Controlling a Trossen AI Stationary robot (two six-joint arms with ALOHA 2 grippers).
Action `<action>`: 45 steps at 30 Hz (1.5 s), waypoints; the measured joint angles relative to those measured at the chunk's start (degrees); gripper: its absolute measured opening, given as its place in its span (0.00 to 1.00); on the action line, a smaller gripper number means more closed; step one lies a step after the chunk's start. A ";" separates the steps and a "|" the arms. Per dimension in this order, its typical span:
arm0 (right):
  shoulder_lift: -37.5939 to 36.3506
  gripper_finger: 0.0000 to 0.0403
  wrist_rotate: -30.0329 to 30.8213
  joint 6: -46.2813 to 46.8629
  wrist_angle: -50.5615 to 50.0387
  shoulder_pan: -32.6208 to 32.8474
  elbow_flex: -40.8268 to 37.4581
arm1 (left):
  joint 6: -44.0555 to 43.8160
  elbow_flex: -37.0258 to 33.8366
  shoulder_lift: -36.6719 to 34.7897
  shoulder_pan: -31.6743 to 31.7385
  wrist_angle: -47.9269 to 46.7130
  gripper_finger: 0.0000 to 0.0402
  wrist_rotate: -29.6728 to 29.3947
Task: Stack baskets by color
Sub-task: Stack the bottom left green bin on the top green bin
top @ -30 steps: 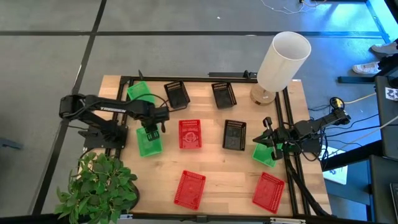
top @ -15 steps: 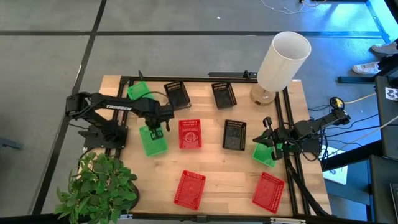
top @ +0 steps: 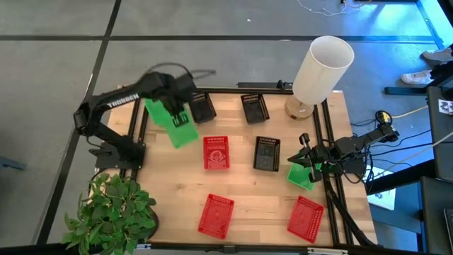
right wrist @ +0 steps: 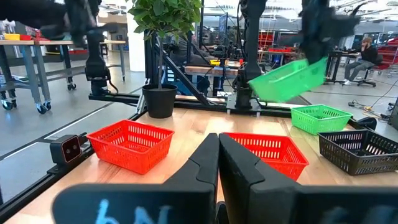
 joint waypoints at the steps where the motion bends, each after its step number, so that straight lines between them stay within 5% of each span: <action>1: -0.01 0.04 0.02 0.00 0.00 0.01 0.00 | 0.02 1.27 -0.02 1.61 -0.71 0.00 -0.04; 10: -0.01 0.04 0.00 0.00 0.00 0.01 0.00 | -2.10 2.41 -0.02 12.90 -6.05 0.00 1.09; 19: 0.01 0.04 0.00 0.00 -0.02 0.01 0.00 | -3.27 -2.06 0.00 17.94 -5.22 0.00 -11.78; 29: -0.01 0.04 0.02 0.00 0.00 0.01 0.00 | -3.36 -7.21 0.00 20.36 -2.43 0.00 -20.33; 45: -0.01 0.04 0.00 0.00 -0.02 0.01 0.00 | -1.41 -14.99 0.00 20.38 4.75 0.00 -21.94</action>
